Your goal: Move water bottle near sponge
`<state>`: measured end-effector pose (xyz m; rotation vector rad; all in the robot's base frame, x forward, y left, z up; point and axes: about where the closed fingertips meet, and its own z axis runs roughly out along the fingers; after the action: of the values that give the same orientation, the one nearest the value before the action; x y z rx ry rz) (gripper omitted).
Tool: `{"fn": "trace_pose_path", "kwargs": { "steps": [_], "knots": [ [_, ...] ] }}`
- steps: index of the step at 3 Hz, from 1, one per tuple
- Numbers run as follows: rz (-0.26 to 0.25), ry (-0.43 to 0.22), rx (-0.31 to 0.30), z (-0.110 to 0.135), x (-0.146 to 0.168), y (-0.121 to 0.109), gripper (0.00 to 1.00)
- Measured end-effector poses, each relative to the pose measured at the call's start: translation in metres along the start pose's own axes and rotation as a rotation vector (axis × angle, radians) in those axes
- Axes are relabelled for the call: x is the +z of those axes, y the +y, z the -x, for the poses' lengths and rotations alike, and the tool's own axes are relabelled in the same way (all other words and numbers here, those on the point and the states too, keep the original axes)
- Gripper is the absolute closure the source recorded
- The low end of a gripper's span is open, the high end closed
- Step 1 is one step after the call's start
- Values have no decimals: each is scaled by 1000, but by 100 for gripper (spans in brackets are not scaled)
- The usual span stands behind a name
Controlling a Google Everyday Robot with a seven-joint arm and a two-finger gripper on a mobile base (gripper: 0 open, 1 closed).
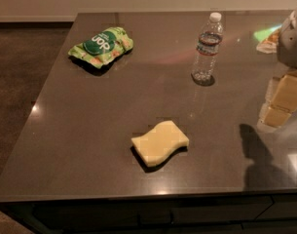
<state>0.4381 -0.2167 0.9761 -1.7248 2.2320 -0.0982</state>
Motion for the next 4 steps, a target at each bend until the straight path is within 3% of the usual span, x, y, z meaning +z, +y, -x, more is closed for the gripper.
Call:
{"fn": "trace_pose_path", "kwargs": {
  "steps": [2,4],
  "knots": [
    [-9,-14,14,5,0,-7,0],
    [-44,-91,146,16,23,-60,0]
  ]
}}
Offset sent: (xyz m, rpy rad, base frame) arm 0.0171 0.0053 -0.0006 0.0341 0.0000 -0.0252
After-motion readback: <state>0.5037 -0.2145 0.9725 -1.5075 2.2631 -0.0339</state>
